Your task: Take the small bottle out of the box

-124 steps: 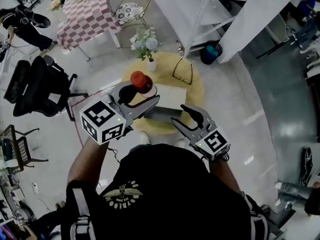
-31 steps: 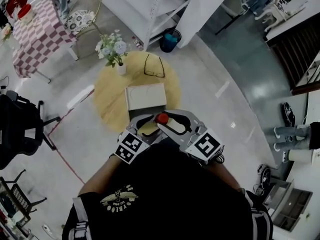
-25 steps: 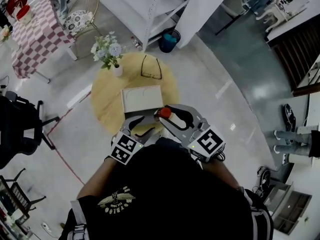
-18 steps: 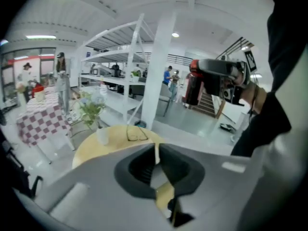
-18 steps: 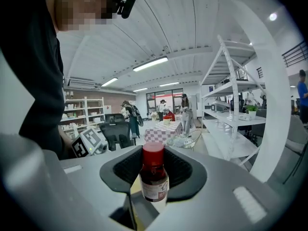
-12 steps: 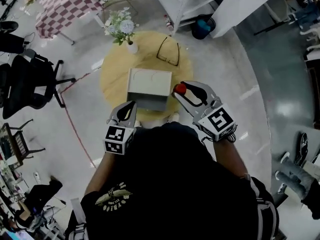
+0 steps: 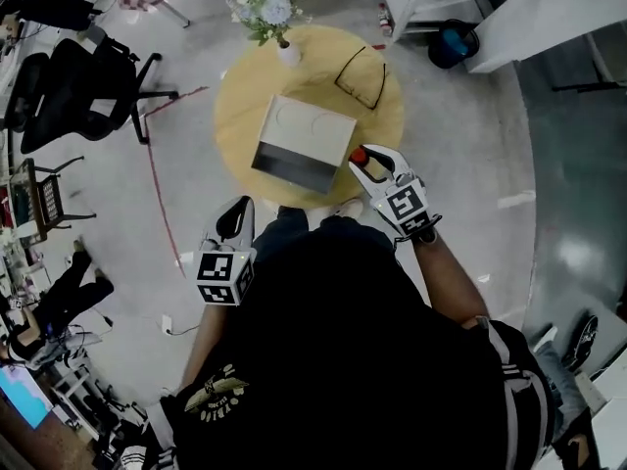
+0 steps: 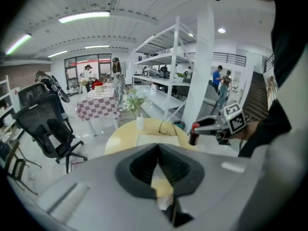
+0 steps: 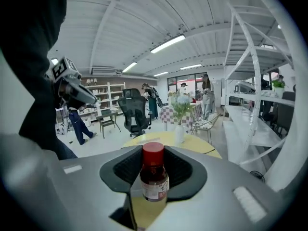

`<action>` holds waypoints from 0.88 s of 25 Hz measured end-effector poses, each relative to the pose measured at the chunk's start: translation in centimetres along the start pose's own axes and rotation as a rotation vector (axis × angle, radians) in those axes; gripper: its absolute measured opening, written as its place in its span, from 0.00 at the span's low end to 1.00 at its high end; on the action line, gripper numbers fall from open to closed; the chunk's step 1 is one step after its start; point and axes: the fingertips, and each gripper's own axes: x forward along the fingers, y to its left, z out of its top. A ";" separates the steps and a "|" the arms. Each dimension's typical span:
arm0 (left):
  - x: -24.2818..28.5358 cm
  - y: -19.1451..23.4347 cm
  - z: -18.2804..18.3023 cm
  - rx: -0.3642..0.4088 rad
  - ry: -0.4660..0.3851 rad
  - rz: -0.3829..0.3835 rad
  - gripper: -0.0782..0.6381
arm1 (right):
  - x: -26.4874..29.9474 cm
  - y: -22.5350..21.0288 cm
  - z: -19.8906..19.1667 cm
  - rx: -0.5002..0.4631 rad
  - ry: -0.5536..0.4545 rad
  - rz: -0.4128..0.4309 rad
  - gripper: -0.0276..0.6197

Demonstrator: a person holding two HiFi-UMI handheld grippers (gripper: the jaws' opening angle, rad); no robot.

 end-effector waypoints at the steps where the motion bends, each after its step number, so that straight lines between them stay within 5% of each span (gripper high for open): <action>1: -0.3 0.1 -0.7 -0.012 0.011 0.017 0.11 | 0.8 -0.1 -1.8 0.002 0.004 0.002 0.27; 5: -1.8 1.2 -3.1 -0.060 0.060 0.075 0.11 | 4.0 0.3 -7.8 0.000 0.036 0.001 0.27; 11: -3.0 1.4 -5.6 -0.054 0.115 0.096 0.11 | 5.7 1.1 -11.8 0.018 0.004 -0.044 0.27; 22: -2.5 3.8 -7.0 -0.006 0.140 0.008 0.11 | 6.1 2.4 -15.0 0.080 -0.006 -0.170 0.28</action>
